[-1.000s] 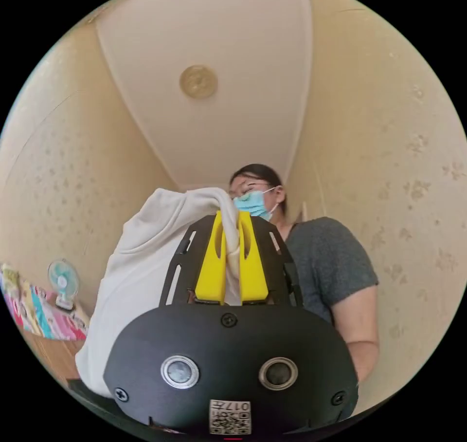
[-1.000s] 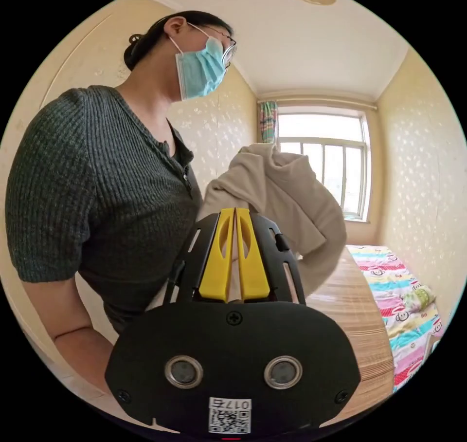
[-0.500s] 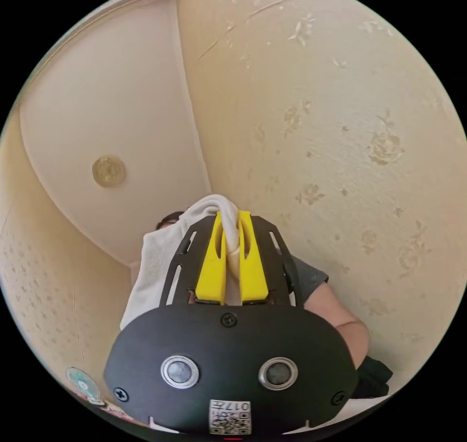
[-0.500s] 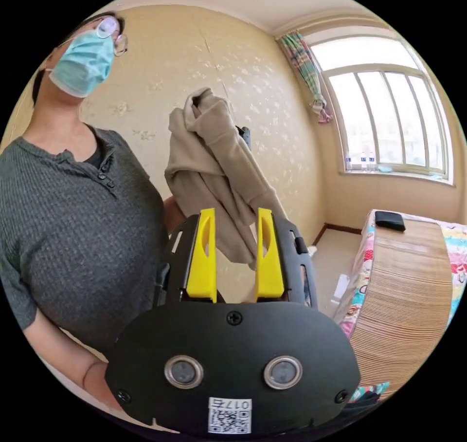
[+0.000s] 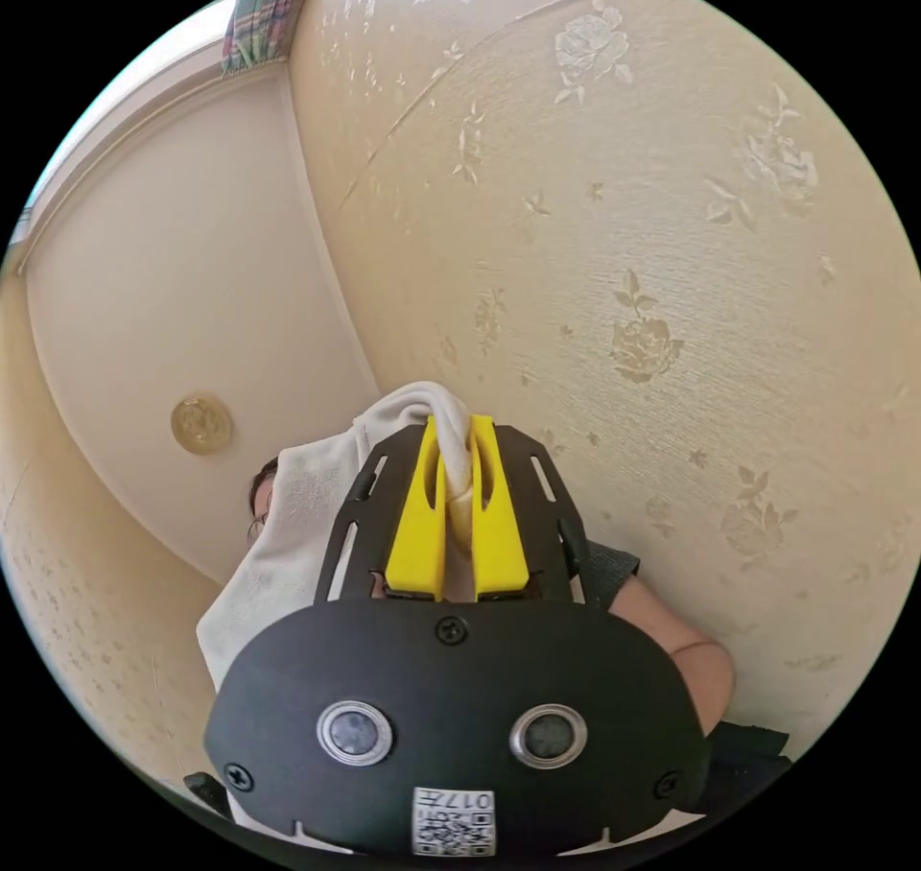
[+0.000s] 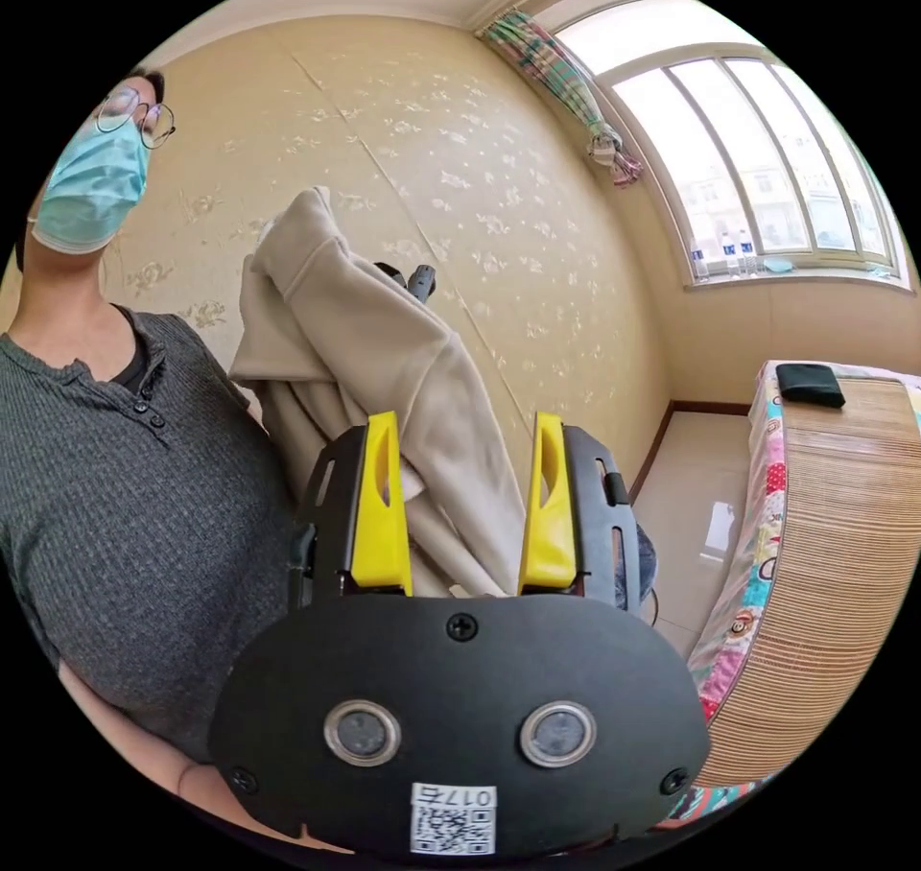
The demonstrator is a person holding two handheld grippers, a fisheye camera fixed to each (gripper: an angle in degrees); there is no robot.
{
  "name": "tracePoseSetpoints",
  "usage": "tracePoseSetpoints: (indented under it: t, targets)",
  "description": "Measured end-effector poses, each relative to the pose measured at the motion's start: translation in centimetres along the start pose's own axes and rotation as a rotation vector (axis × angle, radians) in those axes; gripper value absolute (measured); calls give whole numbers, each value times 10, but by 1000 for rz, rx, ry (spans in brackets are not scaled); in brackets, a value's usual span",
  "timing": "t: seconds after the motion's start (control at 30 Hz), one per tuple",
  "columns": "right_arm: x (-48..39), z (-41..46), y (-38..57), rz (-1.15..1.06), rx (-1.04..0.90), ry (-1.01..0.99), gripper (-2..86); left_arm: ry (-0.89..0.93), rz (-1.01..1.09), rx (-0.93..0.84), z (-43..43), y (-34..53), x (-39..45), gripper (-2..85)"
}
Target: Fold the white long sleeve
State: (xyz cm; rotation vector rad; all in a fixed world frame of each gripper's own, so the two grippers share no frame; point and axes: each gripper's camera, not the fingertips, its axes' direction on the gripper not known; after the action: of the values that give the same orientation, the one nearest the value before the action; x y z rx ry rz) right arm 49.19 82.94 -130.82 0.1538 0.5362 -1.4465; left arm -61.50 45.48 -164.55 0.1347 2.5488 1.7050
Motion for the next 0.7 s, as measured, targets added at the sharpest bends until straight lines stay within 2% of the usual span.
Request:
tracePoseSetpoints:
  t: [0.2, 0.33, 0.43, 0.57, 0.7]
  targets:
    - [60, 13, -41, -52, -71, -117, 178, 16, -84, 6, -19, 15, -60, 15]
    - [118, -2, -65, -8, -169, -444, 146, 55, -161, -26, -35, 26, -123, 16]
    - [150, -32, -57, 19, -54, -397, 126, 71, -243, -34, -54, 46, -176, 18]
    - [173, -71, -37, 48, 76, -332, 43, 122, -309, 12, -83, 79, -227, 19]
    - [180, -112, -15, 67, 193, -167, 25, 31, -340, -40, -115, 98, -249, 20]
